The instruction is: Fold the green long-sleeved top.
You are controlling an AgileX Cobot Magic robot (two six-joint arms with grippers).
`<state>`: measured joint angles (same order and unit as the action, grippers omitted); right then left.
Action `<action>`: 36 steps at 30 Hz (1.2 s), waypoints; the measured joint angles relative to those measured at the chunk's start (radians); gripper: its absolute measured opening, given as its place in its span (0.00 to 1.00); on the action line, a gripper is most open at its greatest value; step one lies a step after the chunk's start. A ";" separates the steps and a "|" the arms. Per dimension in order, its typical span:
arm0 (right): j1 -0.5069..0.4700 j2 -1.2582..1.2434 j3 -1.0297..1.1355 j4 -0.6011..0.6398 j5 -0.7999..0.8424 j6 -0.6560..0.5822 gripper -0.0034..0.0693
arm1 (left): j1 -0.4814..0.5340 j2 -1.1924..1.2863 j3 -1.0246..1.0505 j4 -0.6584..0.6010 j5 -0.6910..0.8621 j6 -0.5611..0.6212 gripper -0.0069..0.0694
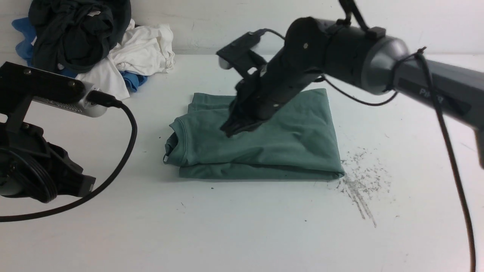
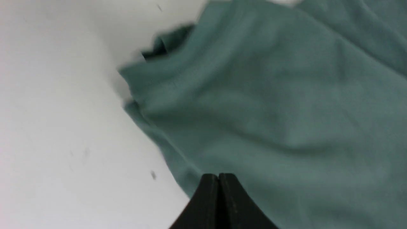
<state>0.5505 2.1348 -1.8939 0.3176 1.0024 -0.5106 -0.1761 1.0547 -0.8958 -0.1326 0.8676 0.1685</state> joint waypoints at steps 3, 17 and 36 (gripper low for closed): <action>-0.054 0.024 0.051 -0.120 0.163 0.097 0.03 | 0.000 0.000 0.000 -0.005 0.000 0.003 0.08; -0.109 -0.207 0.175 -0.254 0.224 0.214 0.03 | 0.000 -0.312 0.058 -0.005 -0.105 0.168 0.08; -0.109 -1.367 1.019 -0.434 -0.373 0.461 0.03 | 0.000 -0.721 0.587 -0.007 -0.635 0.181 0.08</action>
<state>0.4418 0.7679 -0.8750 -0.1160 0.6296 -0.0498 -0.1761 0.3336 -0.3089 -0.1396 0.2321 0.3492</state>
